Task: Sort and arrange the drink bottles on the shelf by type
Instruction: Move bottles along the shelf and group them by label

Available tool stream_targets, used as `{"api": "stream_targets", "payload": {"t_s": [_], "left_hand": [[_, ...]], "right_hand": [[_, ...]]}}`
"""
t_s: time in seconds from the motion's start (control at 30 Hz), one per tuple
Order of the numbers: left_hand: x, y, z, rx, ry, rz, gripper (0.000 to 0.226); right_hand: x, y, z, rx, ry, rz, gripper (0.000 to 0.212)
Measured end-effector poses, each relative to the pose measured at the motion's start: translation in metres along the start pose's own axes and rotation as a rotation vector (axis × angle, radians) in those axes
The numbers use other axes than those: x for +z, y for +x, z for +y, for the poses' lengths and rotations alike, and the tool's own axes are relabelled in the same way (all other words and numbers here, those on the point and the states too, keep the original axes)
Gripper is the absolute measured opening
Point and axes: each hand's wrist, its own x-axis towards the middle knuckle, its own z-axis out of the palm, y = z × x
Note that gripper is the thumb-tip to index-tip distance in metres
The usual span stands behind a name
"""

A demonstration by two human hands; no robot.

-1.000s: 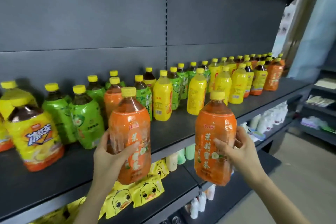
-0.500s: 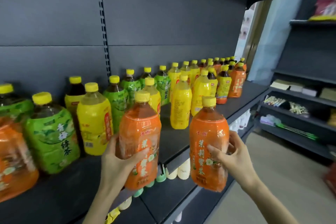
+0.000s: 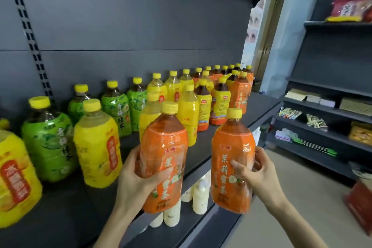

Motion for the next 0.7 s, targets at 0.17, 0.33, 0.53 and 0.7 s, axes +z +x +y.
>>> {"api": "stream_targets", "payload": {"t_s": [0.17, 0.33, 0.53, 0.7], "left_hand": [[0.072, 0.013, -0.001, -0.014, 0.007, 0.057, 0.106], [0.146, 0.022, -0.002, -0.062, -0.03, 0.138, 0.1], [0.222, 0.031, -0.007, -0.122, -0.041, 0.188, 0.097], [0.266, 0.063, -0.018, -0.136, -0.012, 0.192, 0.089]], "right_hand": [[-0.055, 0.046, 0.024, -0.005, 0.0, -0.059, 0.081], [-0.122, 0.096, 0.044, -0.008, -0.011, -0.1, 0.079], [-0.19, 0.141, 0.067, 0.007, 0.033, -0.095, 0.069], [-0.219, 0.18, 0.093, 0.04, 0.012, -0.068, 0.071]]}}
